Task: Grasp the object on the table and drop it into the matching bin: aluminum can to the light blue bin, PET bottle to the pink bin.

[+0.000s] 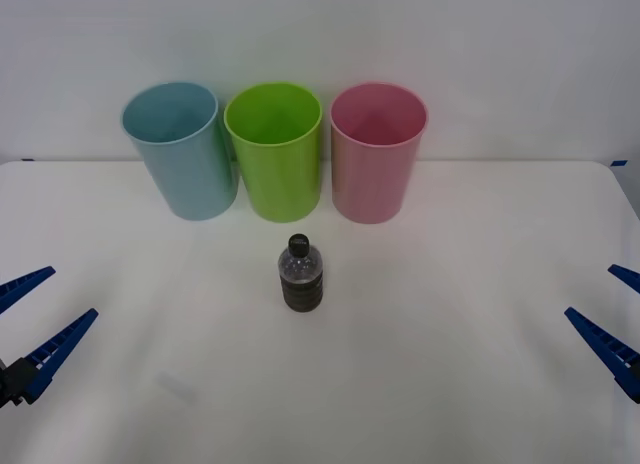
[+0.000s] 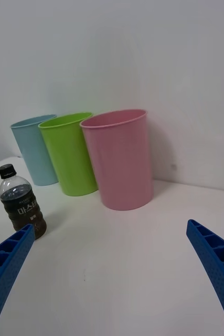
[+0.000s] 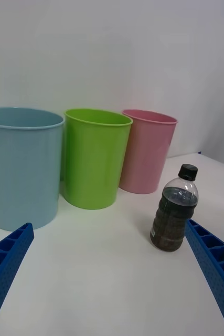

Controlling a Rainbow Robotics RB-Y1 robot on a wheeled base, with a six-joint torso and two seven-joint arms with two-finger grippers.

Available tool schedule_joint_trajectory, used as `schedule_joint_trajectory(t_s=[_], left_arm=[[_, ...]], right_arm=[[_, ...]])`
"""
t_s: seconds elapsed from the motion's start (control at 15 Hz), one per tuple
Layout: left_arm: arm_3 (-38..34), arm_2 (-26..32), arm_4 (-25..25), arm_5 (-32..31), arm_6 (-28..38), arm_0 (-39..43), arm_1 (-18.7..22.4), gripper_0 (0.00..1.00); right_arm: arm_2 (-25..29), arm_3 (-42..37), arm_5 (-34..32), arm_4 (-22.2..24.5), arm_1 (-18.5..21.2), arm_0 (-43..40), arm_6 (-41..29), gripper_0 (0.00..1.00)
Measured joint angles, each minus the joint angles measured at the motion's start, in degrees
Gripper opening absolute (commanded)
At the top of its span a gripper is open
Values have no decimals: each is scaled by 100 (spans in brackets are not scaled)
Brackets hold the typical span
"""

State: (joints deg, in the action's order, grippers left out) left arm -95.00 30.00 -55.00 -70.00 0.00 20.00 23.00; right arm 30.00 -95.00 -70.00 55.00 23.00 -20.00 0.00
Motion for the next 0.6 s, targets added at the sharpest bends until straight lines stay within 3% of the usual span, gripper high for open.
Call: schedule_joint_trajectory(t_s=[0.6], left_arm=[[0,0,0,0,0,0,0,100]], right_arm=[[-175,140,65,107,30,-220,108,100]])
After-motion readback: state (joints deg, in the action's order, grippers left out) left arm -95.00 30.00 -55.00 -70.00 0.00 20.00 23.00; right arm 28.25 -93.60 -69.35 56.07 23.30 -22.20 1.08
